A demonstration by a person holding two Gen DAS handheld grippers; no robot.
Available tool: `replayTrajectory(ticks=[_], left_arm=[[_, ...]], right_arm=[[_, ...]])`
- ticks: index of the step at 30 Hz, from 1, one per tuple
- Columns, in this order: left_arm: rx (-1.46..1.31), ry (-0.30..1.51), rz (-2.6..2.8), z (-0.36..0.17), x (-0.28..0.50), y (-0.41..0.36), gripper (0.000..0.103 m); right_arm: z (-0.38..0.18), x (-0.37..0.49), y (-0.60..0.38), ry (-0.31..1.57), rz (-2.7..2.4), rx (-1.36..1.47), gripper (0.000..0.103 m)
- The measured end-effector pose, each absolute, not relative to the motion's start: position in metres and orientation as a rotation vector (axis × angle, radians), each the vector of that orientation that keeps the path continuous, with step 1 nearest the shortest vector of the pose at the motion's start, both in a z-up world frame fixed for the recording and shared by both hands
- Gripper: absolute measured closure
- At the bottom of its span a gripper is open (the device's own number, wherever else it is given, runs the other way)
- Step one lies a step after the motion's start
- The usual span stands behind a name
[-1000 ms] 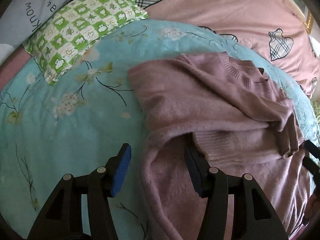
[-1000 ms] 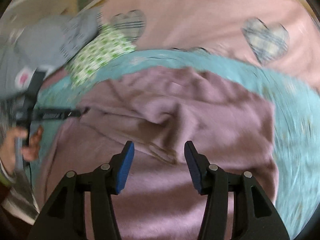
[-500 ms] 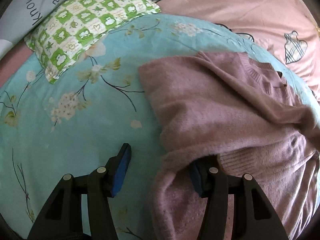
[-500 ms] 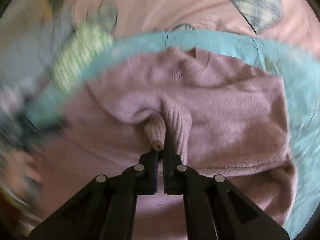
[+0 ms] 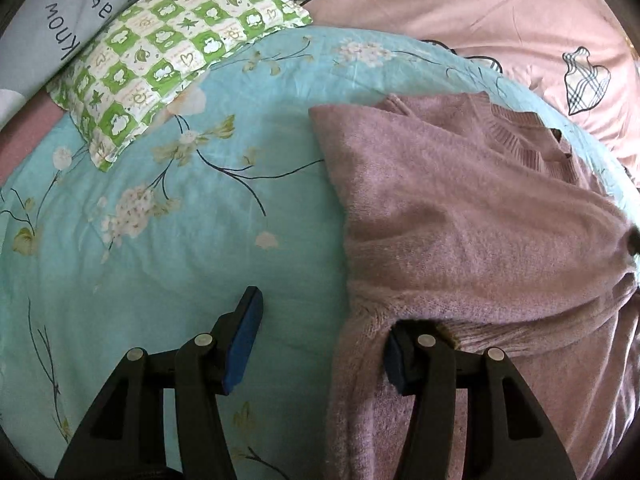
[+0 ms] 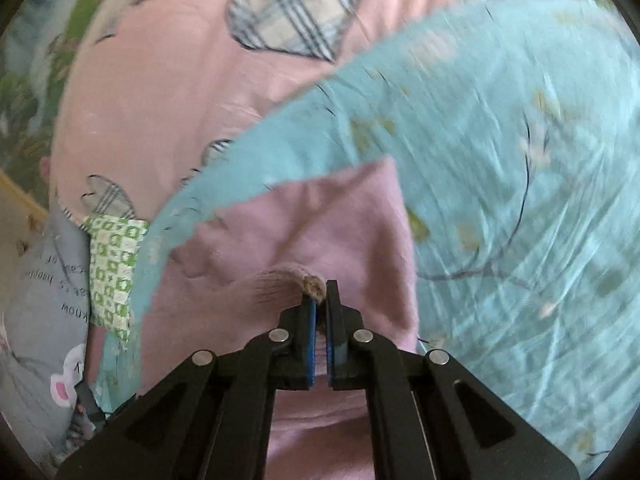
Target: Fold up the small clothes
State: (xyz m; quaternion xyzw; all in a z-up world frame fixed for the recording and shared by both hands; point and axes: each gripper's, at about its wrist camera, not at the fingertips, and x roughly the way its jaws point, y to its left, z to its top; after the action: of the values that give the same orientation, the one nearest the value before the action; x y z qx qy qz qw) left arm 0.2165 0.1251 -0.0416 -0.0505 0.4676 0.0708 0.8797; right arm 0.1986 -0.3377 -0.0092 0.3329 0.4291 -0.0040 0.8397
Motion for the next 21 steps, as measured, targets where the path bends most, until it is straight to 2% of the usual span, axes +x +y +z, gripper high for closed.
replayTrajectory(ticks=[2,4,6,8,10,11,13,14,15,21], left_arm=[[-0.096,0.975,0.144,-0.042,0.216,0.125,0.048],[-0.094,0.976,0.143,-0.043,0.216,0.126,0.047],[-0.092,0.976,0.143,-0.043,0.216,0.126,0.047],[-0.089,0.975,0.149,-0.043,0.215,0.123,0.047],[-0.086,0.977,0.154,-0.044,0.215,0.122,0.047],[-0.083,0.979,0.158,-0.044,0.215,0.122,0.047],[-0.08,0.979,0.157,-0.044,0.216,0.122,0.047],[-0.082,0.981,0.158,-0.044,0.216,0.123,0.047],[-0.084,0.982,0.156,-0.044,0.216,0.124,0.047],[-0.118,0.979,0.155,-0.044,0.212,0.131,0.047]], right_arm=[[-0.021,0.192,-0.337,0.925,-0.011,0.737,0.095],[-0.025,0.184,-0.336,0.923,-0.009,0.756,0.088],[-0.026,0.175,-0.333,0.92,0.0,0.763,0.056],[-0.024,0.168,-0.328,0.903,0.025,0.756,0.049],[-0.023,0.169,-0.32,0.907,0.02,0.701,0.049],[-0.023,0.171,-0.314,0.92,0.021,0.658,0.05],[-0.024,0.179,-0.306,0.955,0.026,0.594,0.066],[-0.025,0.184,-0.303,0.977,0.033,0.574,0.092],[-0.025,0.186,-0.302,0.981,0.044,0.572,0.095],[0.02,0.164,-0.316,0.834,0.024,0.571,0.097]])
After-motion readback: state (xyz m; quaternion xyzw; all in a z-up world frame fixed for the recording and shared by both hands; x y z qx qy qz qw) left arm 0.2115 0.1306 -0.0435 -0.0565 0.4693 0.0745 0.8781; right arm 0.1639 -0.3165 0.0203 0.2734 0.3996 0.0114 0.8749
